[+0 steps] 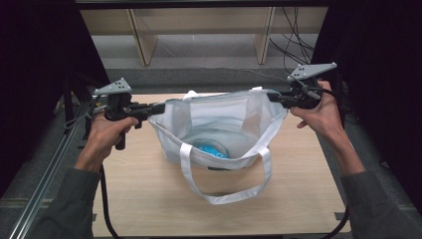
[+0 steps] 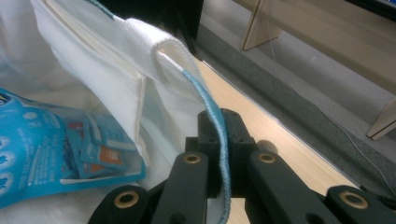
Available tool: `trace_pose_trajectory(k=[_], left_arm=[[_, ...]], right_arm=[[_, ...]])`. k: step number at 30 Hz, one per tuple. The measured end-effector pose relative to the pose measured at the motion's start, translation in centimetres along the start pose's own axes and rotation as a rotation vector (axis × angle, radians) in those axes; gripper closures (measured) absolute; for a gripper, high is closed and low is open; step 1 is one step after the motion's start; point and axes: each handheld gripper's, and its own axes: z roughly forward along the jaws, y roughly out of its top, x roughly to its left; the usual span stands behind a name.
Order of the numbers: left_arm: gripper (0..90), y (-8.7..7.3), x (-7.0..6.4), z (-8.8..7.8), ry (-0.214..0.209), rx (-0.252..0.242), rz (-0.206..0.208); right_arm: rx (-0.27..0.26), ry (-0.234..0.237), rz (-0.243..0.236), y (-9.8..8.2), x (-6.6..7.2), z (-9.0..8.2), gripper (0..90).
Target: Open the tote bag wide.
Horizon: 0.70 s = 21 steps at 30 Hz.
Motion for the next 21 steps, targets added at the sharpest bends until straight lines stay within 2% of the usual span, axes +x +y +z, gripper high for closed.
trace_pose_trajectory(k=[2,3,4,5,8,11,12,14,15,16,17,18,19,20,21], left_arm=[[86.0,-1.6,0.0,0.9,-0.017,0.026,0.007],[85.8,-1.6,0.0,0.9,-0.017,0.026,0.007],[85.6,-2.4,0.2,1.3,-0.039,0.018,-0.007],[85.5,-2.7,0.3,1.5,-0.039,0.018,-0.014],[84.8,-3.1,0.4,2.0,-0.040,0.017,-0.012],[83.7,-3.2,0.5,2.1,-0.038,0.017,-0.010],[83.2,-3.3,0.4,2.1,-0.021,0.020,-0.005],[83.1,-3.5,0.4,2.4,-0.018,0.026,0.005],[83.1,-3.7,0.5,2.6,-0.004,0.038,0.011],[83.1,-4.5,0.7,3.5,0.018,0.079,0.022],[83.0,-4.5,0.7,3.5,0.018,0.079,0.022],[82.5,-5.0,0.9,4.0,0.012,0.100,0.023],[82.5,-5.6,1.0,4.4,0.016,0.112,0.016],[82.2,-6.5,1.2,4.8,-0.004,0.114,-0.012],[82.0,-6.5,1.2,4.8,-0.004,0.114,-0.012]], right_arm=[[0.019,-0.007,0.004,-0.8,0.0,0.6,88.4],[0.019,-0.007,0.004,-0.8,0.0,0.6,88.4],[0.034,-0.004,0.003,-1.5,0.0,0.9,88.4],[0.039,0.005,0.013,-1.7,0.0,1.1,88.3],[0.039,-0.018,0.023,-2.2,0.0,1.5,88.3],[0.046,-0.020,0.027,-2.2,0.0,1.5,88.3],[0.055,-0.012,0.011,-2.3,-0.1,1.5,88.3],[0.051,-0.027,0.004,-2.4,-0.1,1.8,88.3],[0.051,-0.027,0.004,-2.4,-0.1,1.8,88.3],[0.080,-0.034,-0.002,-2.8,0.1,2.4,88.3],[0.080,-0.034,-0.002,-2.8,0.1,2.4,88.3],[0.111,-0.038,-0.006,-3.4,0.3,3.2,88.3],[0.111,-0.038,-0.006,-3.4,0.3,3.2,88.3],[0.140,-0.022,0.016,-4.1,0.2,3.8,88.3],[0.140,-0.018,0.014,-4.4,0.2,4.1,88.3]])
